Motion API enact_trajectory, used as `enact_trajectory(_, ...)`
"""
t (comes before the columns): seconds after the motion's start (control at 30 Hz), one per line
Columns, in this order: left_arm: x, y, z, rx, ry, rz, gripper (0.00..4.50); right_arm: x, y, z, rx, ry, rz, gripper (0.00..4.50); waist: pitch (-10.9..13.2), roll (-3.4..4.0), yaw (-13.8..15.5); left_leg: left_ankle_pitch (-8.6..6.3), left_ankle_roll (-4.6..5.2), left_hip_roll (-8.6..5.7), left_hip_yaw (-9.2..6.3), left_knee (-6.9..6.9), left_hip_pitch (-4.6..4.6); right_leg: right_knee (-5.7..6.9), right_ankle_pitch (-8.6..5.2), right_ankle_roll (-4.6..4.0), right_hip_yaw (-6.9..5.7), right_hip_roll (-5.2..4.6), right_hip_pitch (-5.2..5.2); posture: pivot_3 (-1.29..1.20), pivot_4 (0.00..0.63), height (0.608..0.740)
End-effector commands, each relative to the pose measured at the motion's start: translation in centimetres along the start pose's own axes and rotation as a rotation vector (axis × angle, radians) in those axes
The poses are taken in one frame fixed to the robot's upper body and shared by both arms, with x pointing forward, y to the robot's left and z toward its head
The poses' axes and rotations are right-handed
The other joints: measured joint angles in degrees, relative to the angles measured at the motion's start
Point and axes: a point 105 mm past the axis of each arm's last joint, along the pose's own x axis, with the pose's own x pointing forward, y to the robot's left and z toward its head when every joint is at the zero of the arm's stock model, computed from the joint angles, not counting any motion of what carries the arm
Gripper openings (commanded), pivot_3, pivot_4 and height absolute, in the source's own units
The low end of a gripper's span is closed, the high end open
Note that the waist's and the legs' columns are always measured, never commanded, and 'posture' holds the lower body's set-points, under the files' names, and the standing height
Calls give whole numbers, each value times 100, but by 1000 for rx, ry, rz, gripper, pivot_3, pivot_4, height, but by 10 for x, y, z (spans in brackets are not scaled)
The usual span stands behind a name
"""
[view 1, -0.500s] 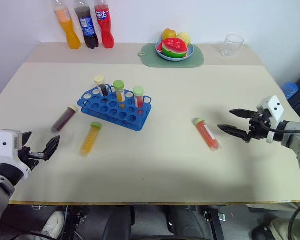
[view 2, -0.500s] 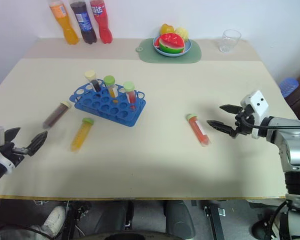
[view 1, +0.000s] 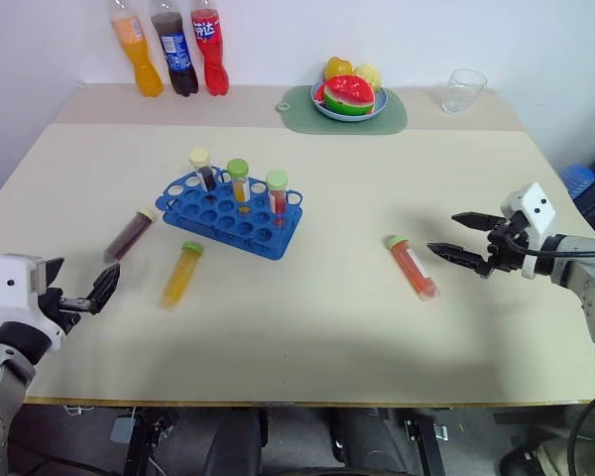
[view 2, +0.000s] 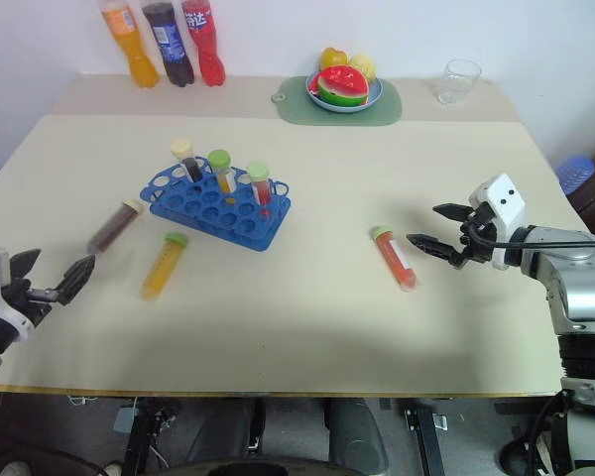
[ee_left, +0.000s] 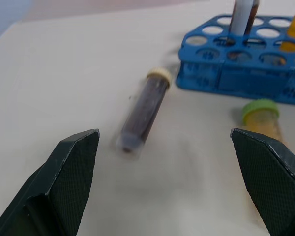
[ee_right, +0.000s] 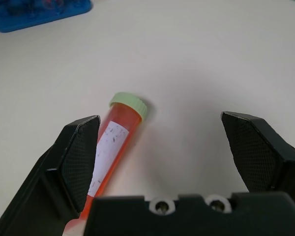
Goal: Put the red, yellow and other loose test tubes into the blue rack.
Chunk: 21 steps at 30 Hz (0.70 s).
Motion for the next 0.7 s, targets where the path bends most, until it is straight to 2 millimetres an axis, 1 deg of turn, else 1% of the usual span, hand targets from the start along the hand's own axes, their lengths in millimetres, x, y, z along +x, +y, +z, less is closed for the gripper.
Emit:
enact_trajectory(0.03, 10, -17, 21, 47, -77, -77, 4419, -2, -2, 20, -6, -28, -27, 4361, 0, 0, 3, 0, 0, 0, 0, 1, 0, 0, 0, 0, 0, 0, 0, 0, 150, 734)
enact_trajectory(0.1, 16, -27, 26, 48, -102, -125, 4419, -3, -1, 27, 8, -30, -40, 4361, -1, 1, 7, 0, 0, 0, 0, 2, 0, 1, 1, 0, 0, 0, 1, 0, 150, 734)
enact_trajectory(0.17, 27, -52, 36, 23, -137, -240, 4419, -8, 0, 35, 26, 8, -45, 4361, 1, 5, 12, 0, 0, 0, -1, 2, -1, 2, 1, 0, 0, 0, 0, 0, 150, 734)
enact_trajectory(0.23, 33, -70, 41, 11, -152, -328, 4419, -10, 3, 40, 20, 49, -52, 4361, 1, 6, 23, 0, -1, -2, -3, 4, -4, 2, 1, 1, 0, 0, 0, 0, 150, 734)
enact_trajectory(0.27, 34, -74, 42, 10, -154, -351, 4419, -10, 5, 41, 14, 60, -54, 4361, 1, 6, 21, 0, -1, -1, -3, 4, -4, 2, 1, 1, 0, -1, 0, 0, 150, 734)
enact_trajectory(0.3, 35, -89, 44, 16, -153, -433, 4419, -11, 10, 42, 39, 88, -34, 4361, 1, 6, 18, 0, 0, -1, -2, 4, -3, 1, 1, 1, 0, -1, 0, 0, 150, 734)
enact_trajectory(0.33, 37, -110, 44, 29, -150, -543, 4419, -9, 16, 41, 71, 145, -19, 4361, 1, 6, 14, -1, 1, -1, -3, 4, -4, 0, 1, 1, 0, -1, 0, 0, 150, 734)
enact_trajectory(0.37, 37, -124, 44, 40, -147, -617, 4419, -8, 21, 40, 95, 187, -11, 4361, 1, 6, 12, -1, 2, -1, -3, 2, -4, -1, 1, 1, 0, -1, 0, 0, 150, 734)
enact_trajectory(0.4, 34, -148, 41, 65, -142, -740, 4419, -2, 20, 34, 169, 255, -41, 4361, 1, 6, -2, -1, 2, -1, -2, 3, -4, 0, 1, 1, 0, 0, -1, 0, 150, 734)
enact_trajectory(0.43, 30, -167, 38, 95, -137, -834, 4419, 3, 20, 30, 224, 314, -56, 4361, 0, 8, -15, -1, 2, -1, -1, 4, -1, 1, 1, 1, 0, 0, 0, 0, 150, 734)
enact_trajectory(0.47, 26, -181, 34, 123, -131, -906, 4419, 6, 23, 28, 271, 356, -51, 4361, 0, 9, -31, -1, 1, -1, 2, 5, -1, 1, 1, 0, 3, 1, -1, 0, 150, 734)
enact_trajectory(0.53, 21, -196, 27, 167, -123, -996, 4419, 11, 30, 29, 316, 408, -40, 4361, -1, 10, -29, 0, 1, -1, 6, 5, 0, 1, 1, -1, 9, 3, -3, 0, 150, 734)
enact_trajectory(0.6, 19, -205, 23, 193, -125, -1044, 4419, 15, 33, 31, 340, 443, -46, 4361, 1, 12, -12, -1, 2, 0, 3, 0, -6, 3, 0, -1, 9, 7, -14, 0, 150, 734)
enact_trajectory(0.63, 17, -213, 20, 204, -128, -1080, 4419, 21, 32, 29, 365, 477, -57, 4361, 1, 13, 0, -1, 2, 0, 0, -1, -16, 3, 0, -1, 8, 7, -23, 0, 150, 734)
enact_trajectory(0.7, 13, -222, 16, 216, -136, -1125, 4419, 30, 31, 25, 390, 537, -80, 4361, 0, 14, -3, 0, 2, 0, 2, 4, -25, 3, 1, 0, 8, 7, -31, 0, 150, 734)
